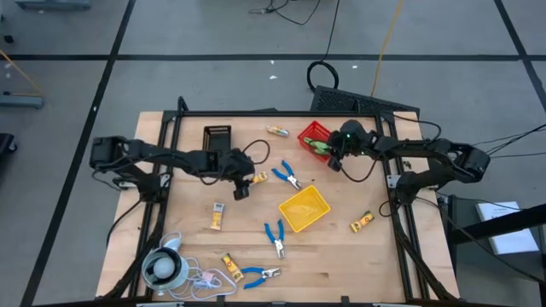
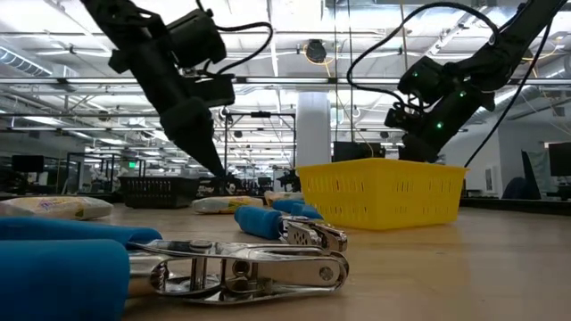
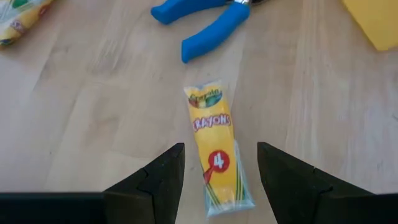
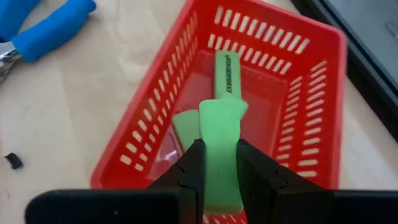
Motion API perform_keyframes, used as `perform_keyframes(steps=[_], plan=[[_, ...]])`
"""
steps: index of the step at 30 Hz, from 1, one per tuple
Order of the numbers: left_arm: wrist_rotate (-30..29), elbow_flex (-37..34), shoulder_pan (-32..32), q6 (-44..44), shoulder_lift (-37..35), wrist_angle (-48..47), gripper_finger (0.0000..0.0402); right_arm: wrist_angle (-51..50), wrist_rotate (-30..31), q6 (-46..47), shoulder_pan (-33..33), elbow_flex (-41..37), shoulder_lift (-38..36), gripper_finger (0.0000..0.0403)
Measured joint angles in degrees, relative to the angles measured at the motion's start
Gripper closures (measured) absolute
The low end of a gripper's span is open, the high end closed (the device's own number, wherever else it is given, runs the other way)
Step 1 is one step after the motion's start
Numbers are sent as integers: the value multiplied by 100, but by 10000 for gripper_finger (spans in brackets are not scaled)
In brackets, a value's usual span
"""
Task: Pick & Place School Supplies
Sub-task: Put the green eraser into the red bin, then put the yellow crayon pack into the black bin
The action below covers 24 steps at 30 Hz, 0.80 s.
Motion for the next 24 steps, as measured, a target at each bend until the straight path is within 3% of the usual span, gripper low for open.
perform_keyframes(steps=[2,8,12,16,24], plan=[[0,135,-5,-17,87,-145,197,55,-56,-7,41,0,-2,331],[127,322,-1,-108,265,-410,197,93,-22,171,71,0,-4,193],[151,325,-1,-177,428,-351,197,227,111,168,86,0,-4,138],[150,325,-1,-242,678,-206,197,462,108,163,109,0,-7,130],[58,325,38,-323,1084,37,197,658,115,166,301,0,-8,153]])
